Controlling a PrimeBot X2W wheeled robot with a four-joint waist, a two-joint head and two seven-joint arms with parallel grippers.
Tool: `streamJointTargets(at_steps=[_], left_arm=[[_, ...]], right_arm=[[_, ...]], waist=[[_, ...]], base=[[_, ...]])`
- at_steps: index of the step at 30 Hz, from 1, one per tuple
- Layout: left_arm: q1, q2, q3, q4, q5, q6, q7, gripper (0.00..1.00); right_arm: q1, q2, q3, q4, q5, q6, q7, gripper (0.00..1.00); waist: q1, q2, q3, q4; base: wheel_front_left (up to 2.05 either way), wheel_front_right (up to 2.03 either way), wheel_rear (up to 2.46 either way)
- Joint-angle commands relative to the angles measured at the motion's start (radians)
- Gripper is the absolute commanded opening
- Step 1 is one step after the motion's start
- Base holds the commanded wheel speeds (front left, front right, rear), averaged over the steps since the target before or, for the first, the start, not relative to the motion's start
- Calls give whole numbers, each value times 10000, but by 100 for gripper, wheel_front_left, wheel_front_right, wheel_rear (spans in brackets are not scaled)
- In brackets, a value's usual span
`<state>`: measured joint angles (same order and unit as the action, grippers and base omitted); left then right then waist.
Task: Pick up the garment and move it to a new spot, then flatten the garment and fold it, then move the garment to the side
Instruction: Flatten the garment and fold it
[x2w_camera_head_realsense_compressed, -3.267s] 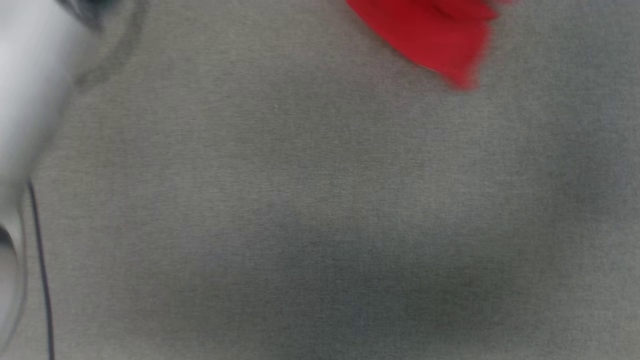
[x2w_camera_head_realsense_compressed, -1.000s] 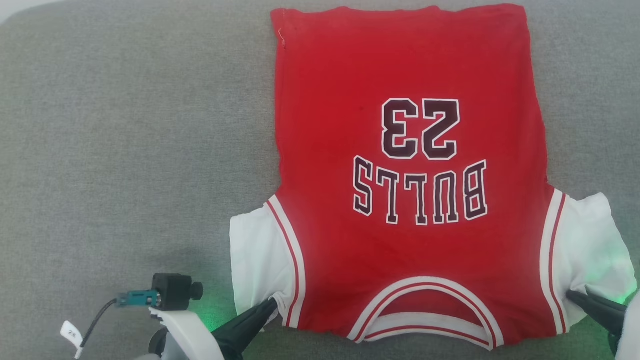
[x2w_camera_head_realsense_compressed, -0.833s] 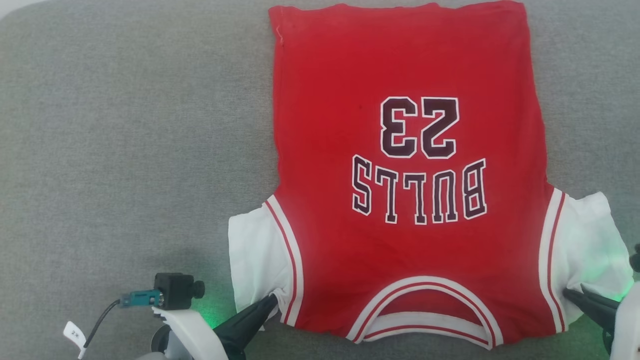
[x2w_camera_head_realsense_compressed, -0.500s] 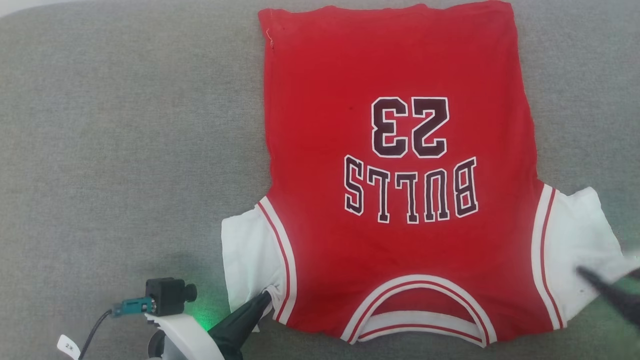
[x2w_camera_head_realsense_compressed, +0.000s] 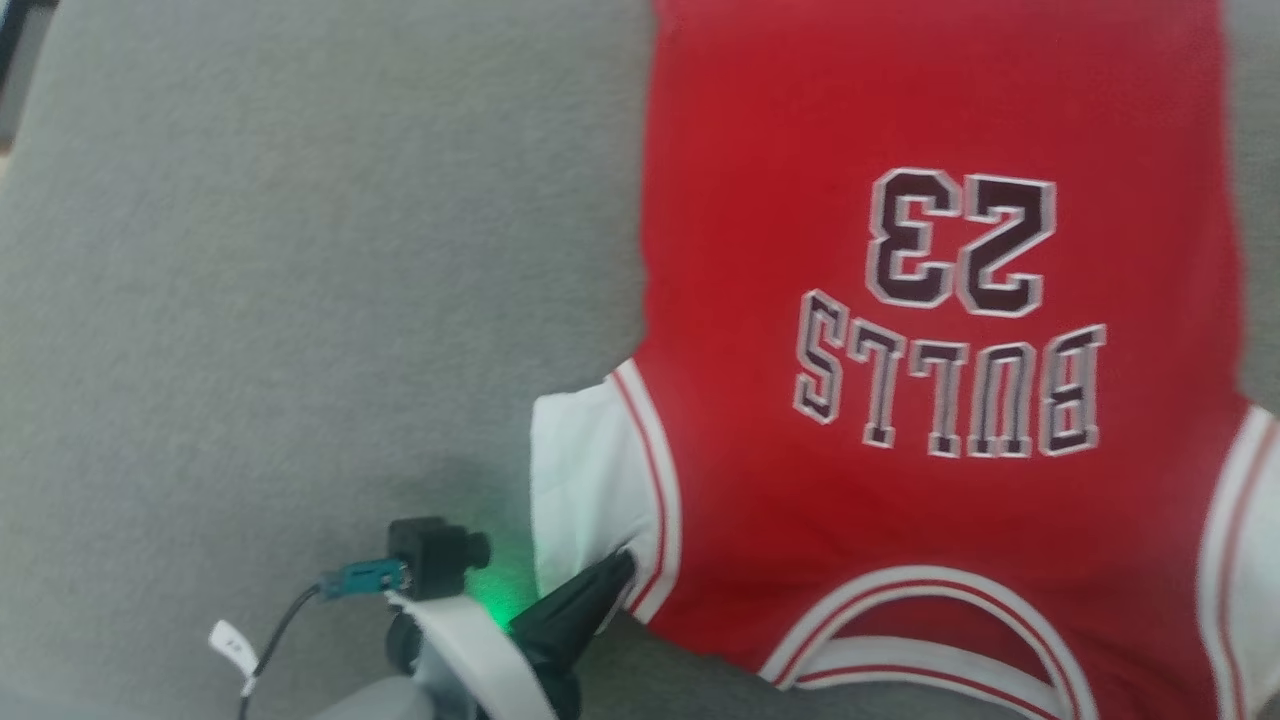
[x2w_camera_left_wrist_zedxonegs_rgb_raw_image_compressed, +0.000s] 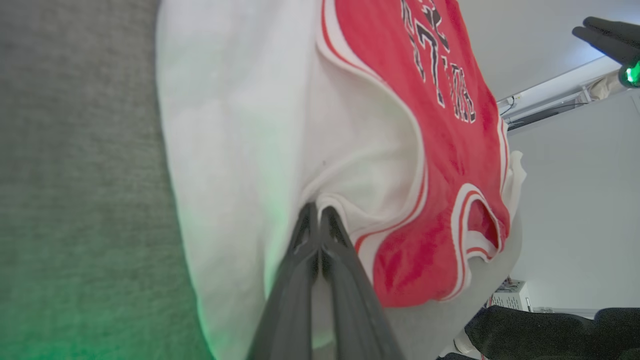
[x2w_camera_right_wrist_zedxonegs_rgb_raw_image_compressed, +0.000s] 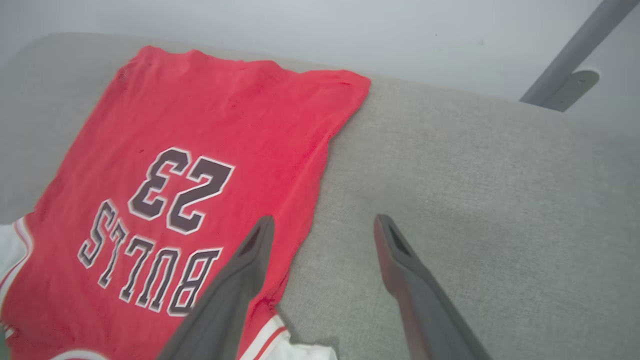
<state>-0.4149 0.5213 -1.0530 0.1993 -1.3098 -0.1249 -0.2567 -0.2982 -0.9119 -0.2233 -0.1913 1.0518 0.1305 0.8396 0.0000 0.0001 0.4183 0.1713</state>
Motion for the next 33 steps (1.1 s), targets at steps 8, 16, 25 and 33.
streamJointTargets(at_steps=[8, 16, 25, 33], left_arm=[[-978, -1303, -448, 73, 230, -61, 84, 0], [-1203, -1688, -641, 265, 289, 1, 72, 0], [-1485, -1620, -363, 353, 390, 48, 54, 0], [-953, -1170, 963, 324, 869, 49, -38, 0]], right_arm=[[-5773, 660, 2667, 3878, -2813, 2, 1688, 100], [-8763, 983, 4291, 6926, -5014, 2, 2308, 100], [-9422, 1547, 4861, 8697, -5285, 2, 1970, 0], [-8925, 1149, 5452, 8386, -4014, 0, 833, 0]], waist=[[0, -1, 1639, 1632], [0, -1, 2501, 2036], [0, -1, 2603, 1964], [0, -1, 1477, 1241]], base=[[0, 0, 0], [0, 0, 0], [0, 0, 0], [0, 0, 0]])
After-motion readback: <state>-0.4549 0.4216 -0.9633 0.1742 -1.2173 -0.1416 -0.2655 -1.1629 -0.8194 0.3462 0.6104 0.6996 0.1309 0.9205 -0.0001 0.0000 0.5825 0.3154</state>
